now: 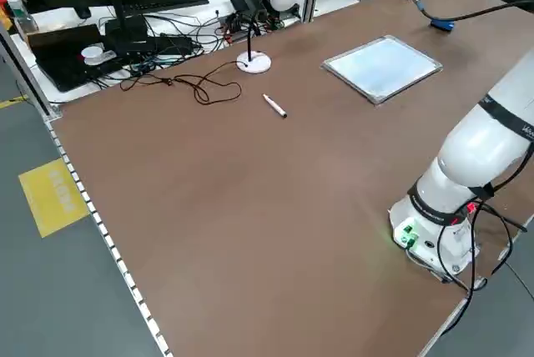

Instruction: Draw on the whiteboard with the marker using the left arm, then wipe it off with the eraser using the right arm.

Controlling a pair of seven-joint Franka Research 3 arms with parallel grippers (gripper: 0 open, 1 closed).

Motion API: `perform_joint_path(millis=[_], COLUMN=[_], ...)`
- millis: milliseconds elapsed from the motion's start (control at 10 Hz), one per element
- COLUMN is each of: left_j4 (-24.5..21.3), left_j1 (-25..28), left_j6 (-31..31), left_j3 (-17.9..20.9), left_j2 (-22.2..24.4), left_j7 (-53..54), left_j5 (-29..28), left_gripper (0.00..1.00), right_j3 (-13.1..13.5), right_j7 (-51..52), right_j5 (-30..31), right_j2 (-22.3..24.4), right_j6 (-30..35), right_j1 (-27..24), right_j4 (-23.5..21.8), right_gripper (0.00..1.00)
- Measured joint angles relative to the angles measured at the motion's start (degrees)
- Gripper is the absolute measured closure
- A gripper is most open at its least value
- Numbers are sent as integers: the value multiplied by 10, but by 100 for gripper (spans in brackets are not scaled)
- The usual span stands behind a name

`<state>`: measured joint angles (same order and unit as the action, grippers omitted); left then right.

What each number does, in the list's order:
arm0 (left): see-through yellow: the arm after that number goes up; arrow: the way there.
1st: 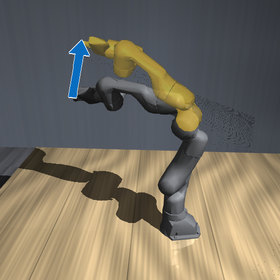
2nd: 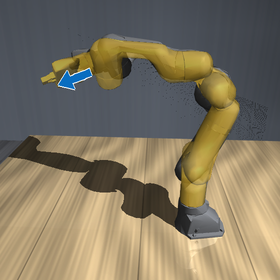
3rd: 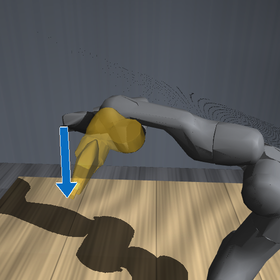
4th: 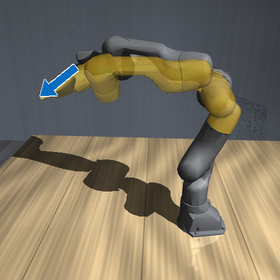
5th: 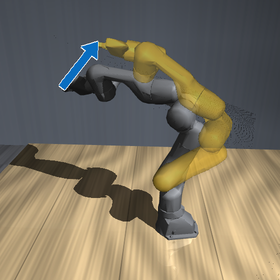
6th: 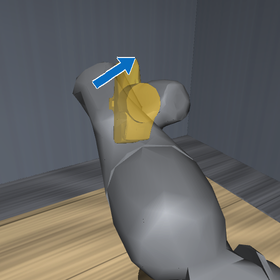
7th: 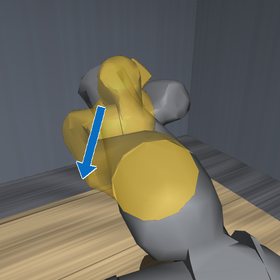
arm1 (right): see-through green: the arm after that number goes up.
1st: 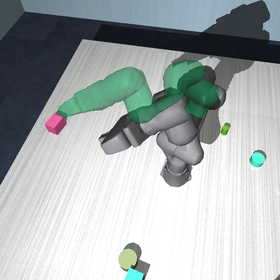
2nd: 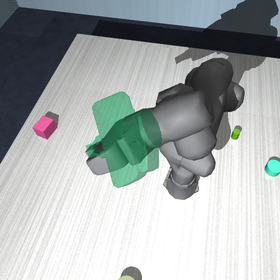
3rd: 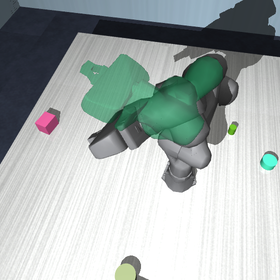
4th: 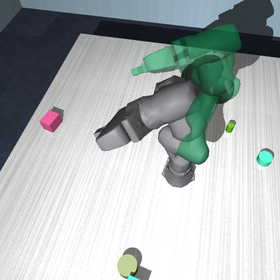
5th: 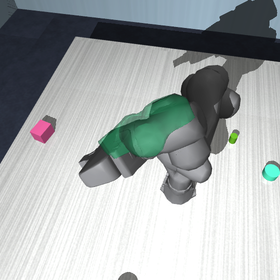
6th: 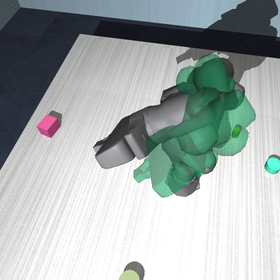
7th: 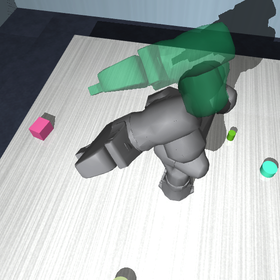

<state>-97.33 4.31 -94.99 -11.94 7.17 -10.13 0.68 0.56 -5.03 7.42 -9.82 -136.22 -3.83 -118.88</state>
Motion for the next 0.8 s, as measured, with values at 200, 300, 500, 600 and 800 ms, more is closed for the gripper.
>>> perform_joint_path(millis=[200,300,500,600,800], left_j4=[1,2,2,2,2], left_j1=[0,0,0,0,0], left_j6=[0,0,1,1,1], left_j3=[0,0,0,0,0], left_j2=[0,0,0,0,0], left_j7=[0,0,0,0,0], left_j5=[0,0,0,0,0], left_gripper=[0,0,0,0,0], right_j3=[9,11,17,20,26], right_j7=[1,3,26,45,71], right_j5=[0,0,0,0,-1], right_j2=[19,23,26,27,33], right_j6=[83,130,191,206,249], right_j1=[8,10,9,6,-4], right_j4=[53,83,132,148,180], right_gripper=[0,0,0,0,0])
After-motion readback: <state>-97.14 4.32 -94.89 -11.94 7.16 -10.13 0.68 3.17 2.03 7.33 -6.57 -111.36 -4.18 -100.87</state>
